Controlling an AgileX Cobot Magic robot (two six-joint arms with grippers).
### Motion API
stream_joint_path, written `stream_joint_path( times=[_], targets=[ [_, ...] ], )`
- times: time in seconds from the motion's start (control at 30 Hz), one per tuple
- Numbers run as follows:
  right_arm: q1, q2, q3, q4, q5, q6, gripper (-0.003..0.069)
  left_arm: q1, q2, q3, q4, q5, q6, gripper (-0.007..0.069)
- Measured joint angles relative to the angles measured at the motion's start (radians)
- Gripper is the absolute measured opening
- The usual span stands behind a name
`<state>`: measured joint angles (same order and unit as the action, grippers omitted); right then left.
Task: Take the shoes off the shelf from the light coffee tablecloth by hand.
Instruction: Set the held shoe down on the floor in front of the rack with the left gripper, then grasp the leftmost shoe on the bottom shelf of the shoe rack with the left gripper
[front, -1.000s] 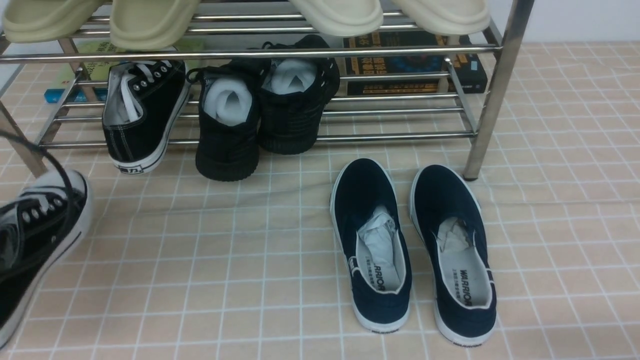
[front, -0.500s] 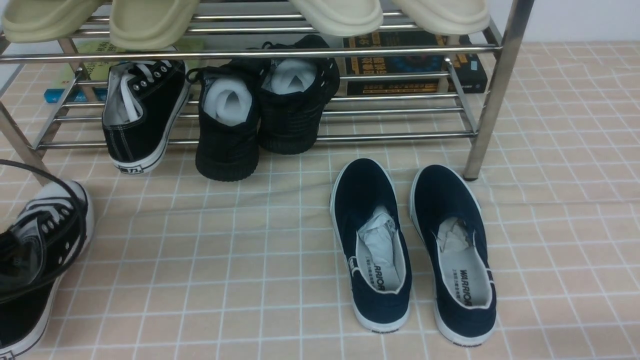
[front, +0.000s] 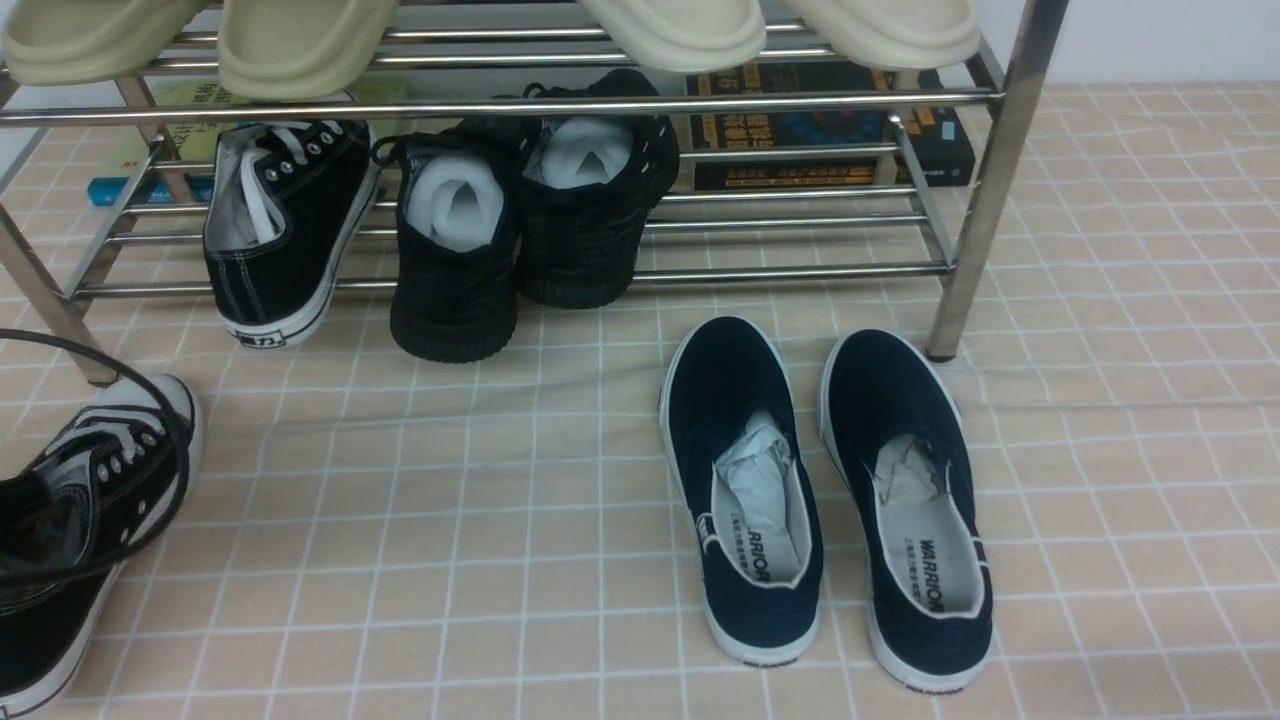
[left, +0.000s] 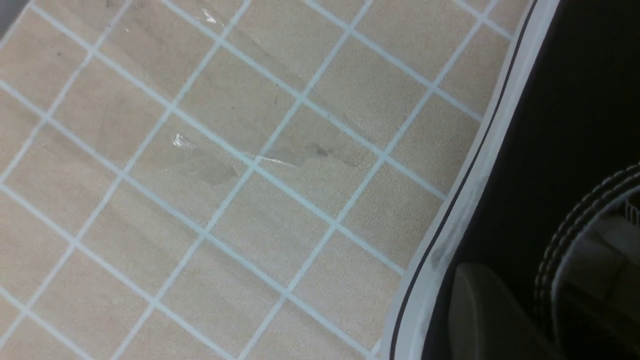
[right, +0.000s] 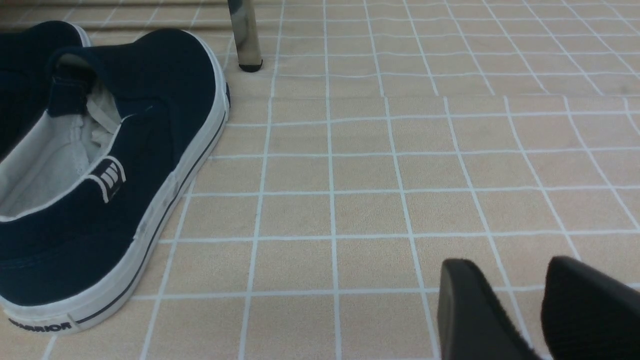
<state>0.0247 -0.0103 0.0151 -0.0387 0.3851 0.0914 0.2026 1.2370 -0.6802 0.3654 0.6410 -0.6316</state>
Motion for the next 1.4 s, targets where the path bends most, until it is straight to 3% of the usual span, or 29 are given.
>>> stream_joint_path(
  times=[0.23, 0.37, 0.43, 0.63, 0.7, 0.87, 1.03, 1.2, 1.4],
  targets=[
    [0.000, 0.000, 0.000, 0.000, 0.000, 0.000, 0.0240, 0.000, 0.000, -0.162, 0.009, 0.186, 0.000, 0.0328],
    [0.000, 0.000, 0.000, 0.000, 0.000, 0.000, 0.0240, 0.000, 0.000, -0.314, -0.006, 0.284, 0.021, 0.0358],
    [0.000, 0.000, 0.000, 0.000, 0.000, 0.000, 0.0240, 0.000, 0.000, -0.377, -0.050, 0.321, 0.067, 0.0328],
    [0.000, 0.000, 0.000, 0.000, 0.000, 0.000, 0.0240, 0.000, 0.044, -0.574, -0.324, 0.478, 0.320, 0.0046],
    [0.000, 0.000, 0.000, 0.000, 0.000, 0.000, 0.0240, 0.000, 0.070, -0.611, -0.391, 0.484, 0.354, 0.0011],
    [0.000, 0.000, 0.000, 0.000, 0.000, 0.000, 0.0240, 0.000, 0.150, -0.675, -0.480, 0.454, 0.372, 0.0005],
    [0.000, 0.000, 0.000, 0.000, 0.000, 0.000, 0.0240, 0.000, 0.247, -0.721, -0.510, 0.444, 0.381, 0.0064],
    [0.000, 0.000, 0.000, 0.000, 0.000, 0.000, 0.0240, -0.004, 0.323, -0.766, -0.515, 0.441, 0.383, 0.0173],
    [0.000, 0.000, 0.000, 0.000, 0.000, 0.000, 0.0240, -0.090, 0.407, -0.829, -0.499, 0.390, 0.391, 0.0337]
  ],
)
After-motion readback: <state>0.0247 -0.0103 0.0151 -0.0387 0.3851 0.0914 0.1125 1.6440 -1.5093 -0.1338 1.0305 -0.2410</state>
